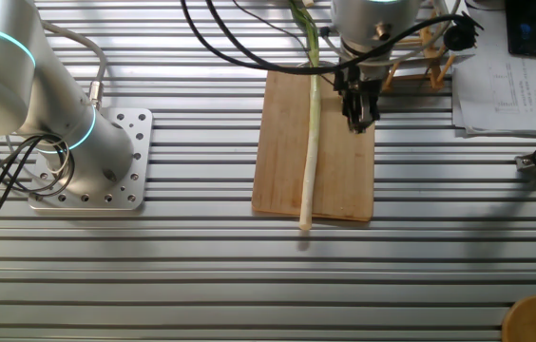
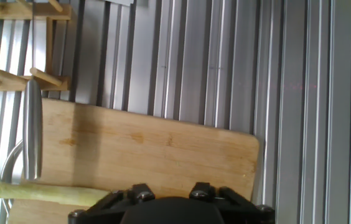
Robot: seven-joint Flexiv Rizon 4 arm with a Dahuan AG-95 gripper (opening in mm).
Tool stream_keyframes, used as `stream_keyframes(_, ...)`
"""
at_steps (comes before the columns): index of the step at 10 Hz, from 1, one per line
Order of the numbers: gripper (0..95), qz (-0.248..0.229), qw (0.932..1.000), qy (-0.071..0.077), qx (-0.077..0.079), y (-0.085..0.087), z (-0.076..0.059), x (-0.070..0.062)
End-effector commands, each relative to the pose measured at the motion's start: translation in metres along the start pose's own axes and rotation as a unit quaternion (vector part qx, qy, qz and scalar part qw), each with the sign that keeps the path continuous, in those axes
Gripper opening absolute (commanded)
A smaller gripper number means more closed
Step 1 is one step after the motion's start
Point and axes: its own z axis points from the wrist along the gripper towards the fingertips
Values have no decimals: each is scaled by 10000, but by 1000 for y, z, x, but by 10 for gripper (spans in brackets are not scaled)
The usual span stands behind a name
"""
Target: Chop the scallions
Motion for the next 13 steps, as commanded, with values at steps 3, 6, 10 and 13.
stream_keyframes(3,0,-12,10000,0,11,0,-1,1)
stream_keyframes(6,0,-21,10000,4,11,0,-1,1)
stream_keyframes(10,0,-56,10000,-6,9,-1,0,1)
stream_keyframes(13,0,-55,9999,-6,-88,-1,0,1)
